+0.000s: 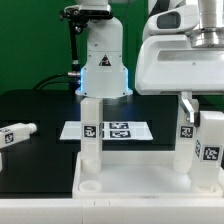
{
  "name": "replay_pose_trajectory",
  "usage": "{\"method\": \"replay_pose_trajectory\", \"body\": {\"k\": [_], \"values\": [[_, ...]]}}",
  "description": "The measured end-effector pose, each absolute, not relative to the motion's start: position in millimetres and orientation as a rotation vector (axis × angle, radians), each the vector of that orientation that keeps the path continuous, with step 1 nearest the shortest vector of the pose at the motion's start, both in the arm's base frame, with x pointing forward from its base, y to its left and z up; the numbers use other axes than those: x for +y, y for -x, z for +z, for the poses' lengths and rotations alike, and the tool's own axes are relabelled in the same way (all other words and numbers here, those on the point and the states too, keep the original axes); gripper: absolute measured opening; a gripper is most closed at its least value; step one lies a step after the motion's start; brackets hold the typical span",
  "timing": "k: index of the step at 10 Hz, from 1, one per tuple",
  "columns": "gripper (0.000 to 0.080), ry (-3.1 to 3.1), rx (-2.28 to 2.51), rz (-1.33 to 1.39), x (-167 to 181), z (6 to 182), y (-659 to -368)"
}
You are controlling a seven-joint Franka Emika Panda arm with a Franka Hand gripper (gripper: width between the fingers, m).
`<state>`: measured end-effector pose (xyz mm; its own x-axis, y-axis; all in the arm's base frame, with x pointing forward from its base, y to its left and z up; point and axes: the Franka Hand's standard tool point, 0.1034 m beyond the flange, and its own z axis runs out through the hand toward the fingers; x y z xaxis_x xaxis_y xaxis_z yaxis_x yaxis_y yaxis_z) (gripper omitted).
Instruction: Assemble desk
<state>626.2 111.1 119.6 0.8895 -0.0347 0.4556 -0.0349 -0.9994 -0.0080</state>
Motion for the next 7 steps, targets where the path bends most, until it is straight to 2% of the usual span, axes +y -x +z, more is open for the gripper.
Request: {"method": "replay_pose_trajectory", "body": {"k": [5, 6, 7], "values": [[0.0285, -3.047, -0.053, 0.759, 111.2, 119.5, -628.0], [0.0473, -3.047, -0.053, 0.759, 111.2, 119.5, -628.0], [0.0588, -3.047, -0.053, 0.759, 111.2, 119.7, -628.0]]}}
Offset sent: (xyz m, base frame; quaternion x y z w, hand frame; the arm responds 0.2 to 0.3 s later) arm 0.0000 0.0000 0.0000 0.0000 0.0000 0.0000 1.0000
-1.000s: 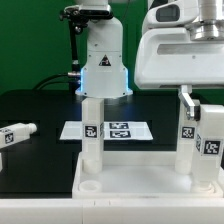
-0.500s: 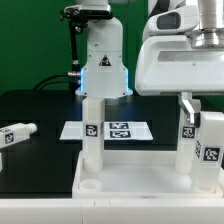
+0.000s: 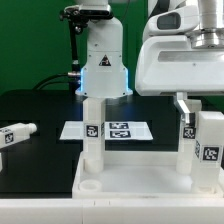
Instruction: Assemble desk
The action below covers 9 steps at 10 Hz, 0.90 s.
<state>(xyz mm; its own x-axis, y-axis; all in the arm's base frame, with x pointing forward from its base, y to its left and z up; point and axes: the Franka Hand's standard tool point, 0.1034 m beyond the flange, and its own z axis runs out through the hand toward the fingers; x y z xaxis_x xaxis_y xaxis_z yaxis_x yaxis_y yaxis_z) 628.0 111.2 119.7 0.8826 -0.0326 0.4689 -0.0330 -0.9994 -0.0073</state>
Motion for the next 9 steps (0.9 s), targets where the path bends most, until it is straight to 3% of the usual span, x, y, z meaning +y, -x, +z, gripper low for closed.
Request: {"method": "replay_pose_trajectory", "body": {"k": [3, 9], "values": [[0.0646, -3.07, -0.072, 0.684, 103.7, 138.3, -642.3], [0.0649, -3.119, -0.11, 0.075, 109.3, 127.7, -639.4]]}}
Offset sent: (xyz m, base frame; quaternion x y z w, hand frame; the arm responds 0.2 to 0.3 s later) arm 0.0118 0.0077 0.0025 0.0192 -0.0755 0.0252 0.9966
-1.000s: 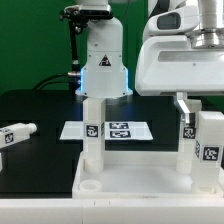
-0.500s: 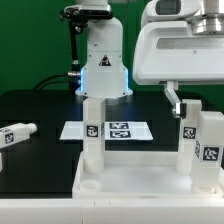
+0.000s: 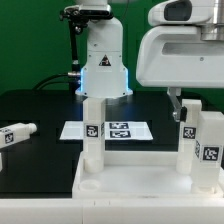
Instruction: Assemble desk
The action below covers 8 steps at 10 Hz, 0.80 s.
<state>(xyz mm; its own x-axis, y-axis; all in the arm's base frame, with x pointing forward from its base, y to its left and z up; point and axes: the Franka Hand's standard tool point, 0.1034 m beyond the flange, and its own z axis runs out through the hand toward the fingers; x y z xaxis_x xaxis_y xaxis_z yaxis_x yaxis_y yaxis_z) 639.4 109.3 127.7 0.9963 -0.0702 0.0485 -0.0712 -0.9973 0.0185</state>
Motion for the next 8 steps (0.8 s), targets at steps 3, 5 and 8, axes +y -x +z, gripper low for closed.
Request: {"method": "replay_pose_trajectory", "body": {"k": [3, 5, 8], "values": [[0.0649, -3.112, -0.2, -0.092, 112.3, 128.4, -643.7], [0.0542, -3.105, -0.241, -0.089, 111.3, 127.7, -643.6], [0.0407, -3.073, -0.487, -0.085, 111.4, 127.8, -643.7]]}}
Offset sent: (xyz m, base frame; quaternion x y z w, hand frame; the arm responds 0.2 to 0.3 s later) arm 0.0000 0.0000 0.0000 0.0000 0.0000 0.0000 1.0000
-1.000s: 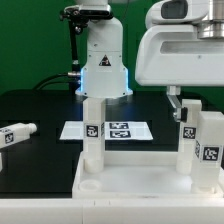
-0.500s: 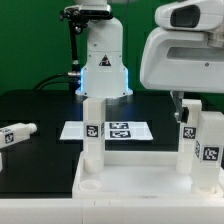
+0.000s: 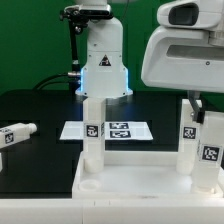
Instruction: Assemble desk
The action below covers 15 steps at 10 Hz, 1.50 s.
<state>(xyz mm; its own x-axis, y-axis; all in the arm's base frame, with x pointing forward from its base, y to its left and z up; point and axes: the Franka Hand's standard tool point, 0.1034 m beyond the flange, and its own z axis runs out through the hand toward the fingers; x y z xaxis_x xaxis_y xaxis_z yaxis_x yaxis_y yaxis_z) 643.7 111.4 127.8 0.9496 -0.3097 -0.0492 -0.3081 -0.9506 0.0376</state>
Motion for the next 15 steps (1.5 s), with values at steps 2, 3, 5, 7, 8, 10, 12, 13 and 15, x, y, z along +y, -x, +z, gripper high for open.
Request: {"method": "replay_pose_trajectory", "body": {"k": [2, 3, 5, 7, 8, 10, 12, 13, 15], "values": [[0.0284, -3.018, -0.737, -0.061, 111.8, 127.2, -644.0], [0.0284, -2.948, -0.97, -0.027, 113.6, 127.0, -641.7], [0.0284, -2.803, -1.386, -0.008, 111.8, 126.3, -643.7], [0.0284, -2.611, -1.902, 0.0, 102.2, 125.4, -642.3], [0.0284, -2.539, -2.051, -0.022, 100.0, 125.4, -641.0], [0.0284, -2.439, -2.169, -0.034, 100.9, 125.4, -640.8], [0.0534, -2.504, -2.09, -0.024, 101.6, 124.7, -640.7], [0.0534, -2.657, -1.91, 0.029, 108.2, 124.1, -643.5], [0.0642, -2.956, -1.394, 0.064, 111.9, 118.3, -642.9]]}}
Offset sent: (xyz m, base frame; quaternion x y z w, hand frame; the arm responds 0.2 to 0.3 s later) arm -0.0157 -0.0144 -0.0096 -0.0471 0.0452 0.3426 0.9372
